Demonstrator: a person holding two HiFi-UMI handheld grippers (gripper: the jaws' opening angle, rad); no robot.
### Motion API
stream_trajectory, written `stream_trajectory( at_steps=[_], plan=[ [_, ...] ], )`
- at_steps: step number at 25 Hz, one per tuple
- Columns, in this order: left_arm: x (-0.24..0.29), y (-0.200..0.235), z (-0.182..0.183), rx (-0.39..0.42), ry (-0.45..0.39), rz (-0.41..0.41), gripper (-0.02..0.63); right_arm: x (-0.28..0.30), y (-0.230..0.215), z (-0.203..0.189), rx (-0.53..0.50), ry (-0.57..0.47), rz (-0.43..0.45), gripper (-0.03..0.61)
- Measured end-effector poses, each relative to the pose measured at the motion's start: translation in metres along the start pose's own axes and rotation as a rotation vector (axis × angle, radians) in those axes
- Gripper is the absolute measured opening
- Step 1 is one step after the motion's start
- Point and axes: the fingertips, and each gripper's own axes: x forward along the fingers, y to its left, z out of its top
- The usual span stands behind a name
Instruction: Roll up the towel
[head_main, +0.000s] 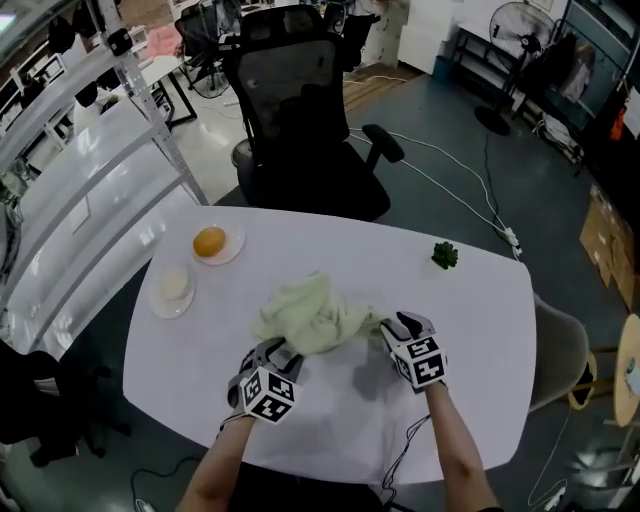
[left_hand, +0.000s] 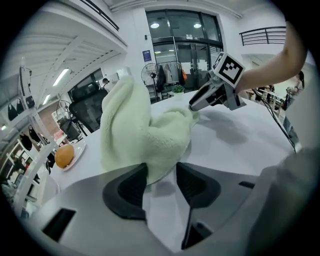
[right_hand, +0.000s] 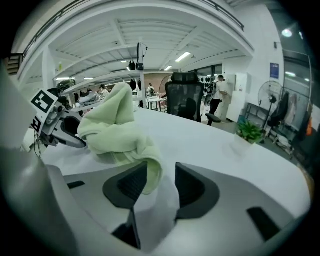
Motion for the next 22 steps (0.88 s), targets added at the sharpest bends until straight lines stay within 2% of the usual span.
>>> stream_trajectory(
  at_steps=[3, 7, 14, 22],
  plan=[
    [0.004, 0.003, 0.004, 0.003, -0.004, 0.020, 0.179, 0.012, 0.003, -0.003, 0.021, 0.022, 0.037, 0.148],
    [-0.005, 0.014, 0.007, 0.003, -0.022, 0.056, 0.074, 0.012, 0.006, -0.001, 0.002, 0.019, 0.034, 0.044],
    [-0.033, 0.041, 0.016, -0.008, -0.061, 0.088, 0.041, -0.008, 0.013, 0.028, -0.016, -0.044, 0.012, 0.031],
    [-0.070, 0.083, 0.035, 0.007, -0.118, 0.117, 0.040, -0.042, 0.018, 0.060, -0.121, -0.071, -0.066, 0.029]
  ],
)
